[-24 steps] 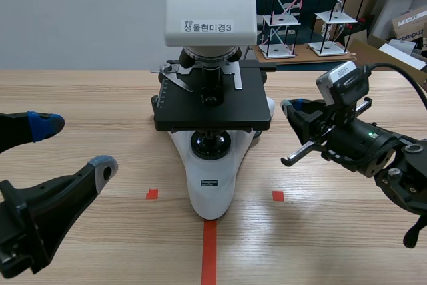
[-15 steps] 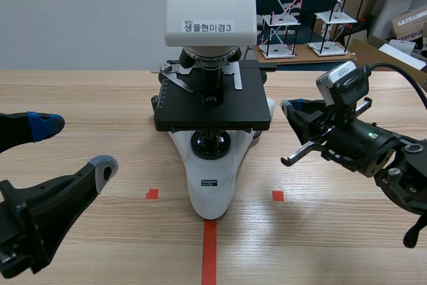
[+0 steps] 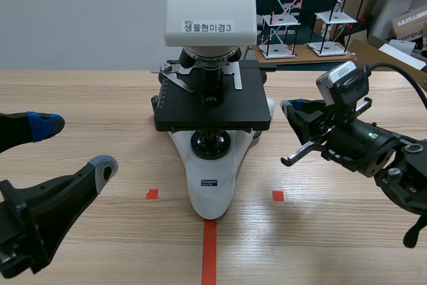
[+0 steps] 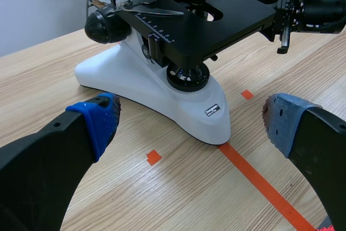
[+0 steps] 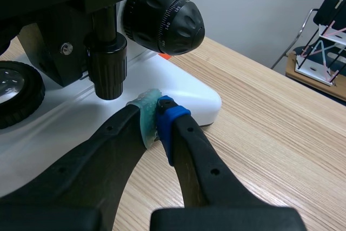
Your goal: Return to the home posture
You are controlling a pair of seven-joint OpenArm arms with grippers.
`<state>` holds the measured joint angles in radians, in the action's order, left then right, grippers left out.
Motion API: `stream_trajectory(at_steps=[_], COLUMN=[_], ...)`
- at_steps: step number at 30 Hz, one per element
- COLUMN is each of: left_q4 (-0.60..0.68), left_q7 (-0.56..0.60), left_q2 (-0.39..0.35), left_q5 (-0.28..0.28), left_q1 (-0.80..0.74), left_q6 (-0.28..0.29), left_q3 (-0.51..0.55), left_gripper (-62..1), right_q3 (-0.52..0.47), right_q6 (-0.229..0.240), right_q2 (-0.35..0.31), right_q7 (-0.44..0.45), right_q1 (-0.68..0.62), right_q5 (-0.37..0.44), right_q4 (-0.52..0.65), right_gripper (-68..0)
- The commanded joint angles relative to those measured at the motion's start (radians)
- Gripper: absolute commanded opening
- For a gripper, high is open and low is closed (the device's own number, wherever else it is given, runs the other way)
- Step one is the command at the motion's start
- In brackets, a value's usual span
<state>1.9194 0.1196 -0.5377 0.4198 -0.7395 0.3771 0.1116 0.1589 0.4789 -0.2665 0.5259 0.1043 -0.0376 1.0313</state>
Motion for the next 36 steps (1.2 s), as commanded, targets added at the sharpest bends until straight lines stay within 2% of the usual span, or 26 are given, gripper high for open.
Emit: stream_trajectory(at_steps=[1,25,32,36], left_q4=[0.006,0.006,0.006,0.006], left_q7=[0.01,0.01,0.01,0.01], left_q2=[0.003,0.003,0.003,0.003], left_q5=[0.006,0.006,0.006,0.006], left_q1=[-0.005,-0.005,-0.005,-0.005], left_q6=[0.002,0.002,0.002,0.002], left_q3=[0.008,0.008,0.008,0.008], left_gripper=[-5.6,-5.6,-5.6,-5.6], right_q3=[-0.007,-0.007,-0.007,-0.008], right_q6=[-0.003,-0.008,-0.02,-0.031], right_q2=[-0.013,-0.013,-0.017,-0.048], right_q7=[0.016,0.016,0.044,0.104], right_q1=[0.012,0.007,-0.032,-0.134], right_q5=[0.014,0.014,0.014,0.015], right_q4=[0.022,0.022,0.032,0.115], right_gripper=[-67.3,-66.6,-58.9,-53.0])
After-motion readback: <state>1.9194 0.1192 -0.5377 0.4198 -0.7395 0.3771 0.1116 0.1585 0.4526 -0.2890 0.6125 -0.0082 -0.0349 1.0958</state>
